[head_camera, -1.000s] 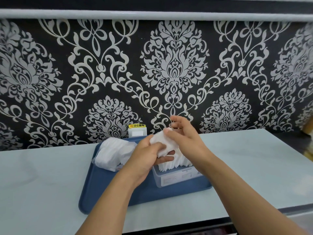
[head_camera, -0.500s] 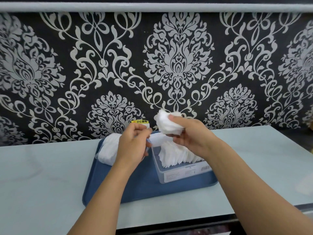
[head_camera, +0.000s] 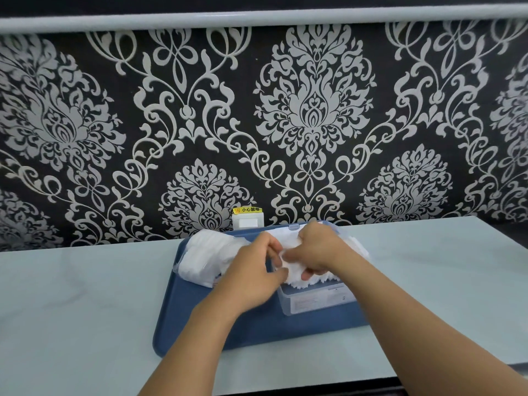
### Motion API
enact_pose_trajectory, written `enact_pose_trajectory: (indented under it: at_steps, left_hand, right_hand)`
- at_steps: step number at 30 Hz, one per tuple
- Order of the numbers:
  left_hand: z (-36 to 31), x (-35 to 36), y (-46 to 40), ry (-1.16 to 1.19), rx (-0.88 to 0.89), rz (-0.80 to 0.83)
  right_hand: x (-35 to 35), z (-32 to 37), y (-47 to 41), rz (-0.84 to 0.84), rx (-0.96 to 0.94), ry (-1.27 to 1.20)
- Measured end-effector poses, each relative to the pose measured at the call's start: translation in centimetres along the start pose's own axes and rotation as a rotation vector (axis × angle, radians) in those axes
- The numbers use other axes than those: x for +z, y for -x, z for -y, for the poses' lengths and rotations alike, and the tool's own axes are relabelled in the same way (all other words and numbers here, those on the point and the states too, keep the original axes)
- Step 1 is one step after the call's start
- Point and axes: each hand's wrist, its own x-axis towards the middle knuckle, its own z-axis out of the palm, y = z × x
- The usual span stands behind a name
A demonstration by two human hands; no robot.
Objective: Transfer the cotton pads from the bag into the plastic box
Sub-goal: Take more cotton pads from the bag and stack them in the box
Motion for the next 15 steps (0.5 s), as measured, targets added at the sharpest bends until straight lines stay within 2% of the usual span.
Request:
enact_pose_trajectory:
  at_steps: [2, 5, 7, 8, 11, 12, 13, 15]
  left_hand:
    - [-0.1, 0.2, 0.0, -0.139, 0.032, 0.019]
    - [-0.8, 0.6, 0.2, -0.223, 0.042, 0.02]
    - [-1.1, 0.9, 0.2, -0.233, 0.024, 0.018]
    - [-1.2, 1.0, 0.3, -0.239, 0.015, 0.013]
    - [-1.2, 1.1, 0.4, -0.258, 0.005, 0.009]
    - [-1.2, 1.1, 0.4, -0.27, -0.004, 0.019]
    - [-1.2, 1.1, 0.4, -0.28, -0.015, 0.037]
    - [-1.4, 1.1, 0.5, -0.307, -0.017, 0.064]
  right_hand:
    - [0.5, -0.1, -0.2, -0.075, -0.039, 0.184]
    - [1.9, 0.3, 0.0, -0.287, -0.123, 0.476]
    - [2.5, 0.6, 0.0, -0.315, -0.159, 0.509]
    - [2.2, 0.6, -0.2, -0.234, -0.147, 0.446]
    - [-0.1, 0.1, 0.0, 0.192, -0.06, 0.062]
    - [-0.9, -0.2, 0.5, 0.256, -0.066, -0.044]
    - [-1.7, -0.5, 1.1, 0.239, -0.096, -0.115]
    - [-2.8, -0.9, 2.2, 0.004, -0.2, -0.19]
